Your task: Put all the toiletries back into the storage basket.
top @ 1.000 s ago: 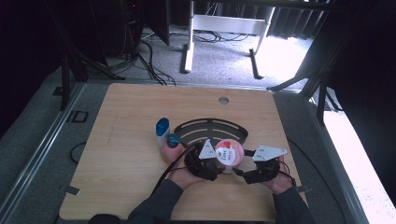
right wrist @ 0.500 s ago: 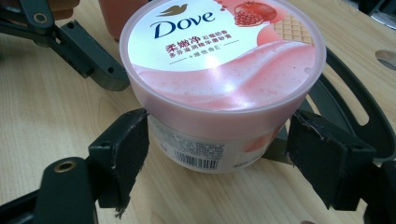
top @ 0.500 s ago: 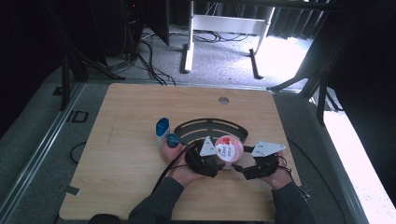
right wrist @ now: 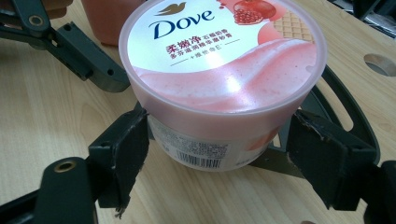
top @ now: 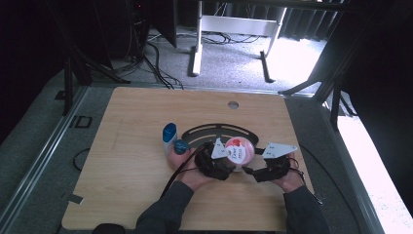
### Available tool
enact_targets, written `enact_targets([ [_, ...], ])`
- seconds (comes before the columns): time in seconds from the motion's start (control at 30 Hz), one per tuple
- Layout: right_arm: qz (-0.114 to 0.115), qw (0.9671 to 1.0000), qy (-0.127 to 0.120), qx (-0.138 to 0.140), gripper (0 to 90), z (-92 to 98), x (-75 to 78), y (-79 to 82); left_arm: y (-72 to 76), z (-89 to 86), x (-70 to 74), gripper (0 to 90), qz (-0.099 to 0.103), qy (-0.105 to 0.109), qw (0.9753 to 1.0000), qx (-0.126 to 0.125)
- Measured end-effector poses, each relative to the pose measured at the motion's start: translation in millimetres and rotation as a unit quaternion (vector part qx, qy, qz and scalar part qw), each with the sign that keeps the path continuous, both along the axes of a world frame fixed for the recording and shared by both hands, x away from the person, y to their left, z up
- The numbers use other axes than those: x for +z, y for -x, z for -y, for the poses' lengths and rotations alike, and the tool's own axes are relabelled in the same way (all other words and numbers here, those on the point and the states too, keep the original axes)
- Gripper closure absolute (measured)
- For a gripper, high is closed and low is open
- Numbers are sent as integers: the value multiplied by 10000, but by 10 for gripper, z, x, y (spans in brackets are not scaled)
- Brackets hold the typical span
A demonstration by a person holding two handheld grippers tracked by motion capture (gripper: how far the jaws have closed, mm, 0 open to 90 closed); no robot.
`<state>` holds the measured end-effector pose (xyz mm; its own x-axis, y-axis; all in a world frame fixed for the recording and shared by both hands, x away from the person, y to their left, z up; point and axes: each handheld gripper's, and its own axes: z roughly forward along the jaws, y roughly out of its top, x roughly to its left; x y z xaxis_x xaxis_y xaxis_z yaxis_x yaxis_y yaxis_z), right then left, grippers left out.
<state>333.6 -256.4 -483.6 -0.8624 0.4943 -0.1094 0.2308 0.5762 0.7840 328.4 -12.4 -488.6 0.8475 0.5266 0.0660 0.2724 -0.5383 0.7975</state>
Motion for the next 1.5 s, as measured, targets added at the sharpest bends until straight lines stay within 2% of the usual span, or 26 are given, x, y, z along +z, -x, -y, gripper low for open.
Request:
enact_targets([
  [0.4,-19,10000,53,-20,207,8,-6,-90,-65,41,-15,258,19,-1,10000,85],
  [0.57,-40,10000,61,-54,207,16,-3,-138,-121,63,8,258,45,-75,9999,71],
  [0.83,-40,9999,16,-100,207,42,15,-202,-181,95,27,258,95,-89,9999,93],
  [1.27,-111,9998,78,-133,207,54,-39,-326,-273,148,-37,258,51,-111,9996,235],
  [1.5,-131,9998,94,-128,207,61,-46,-385,-312,162,-58,258,32,-50,9995,305],
])
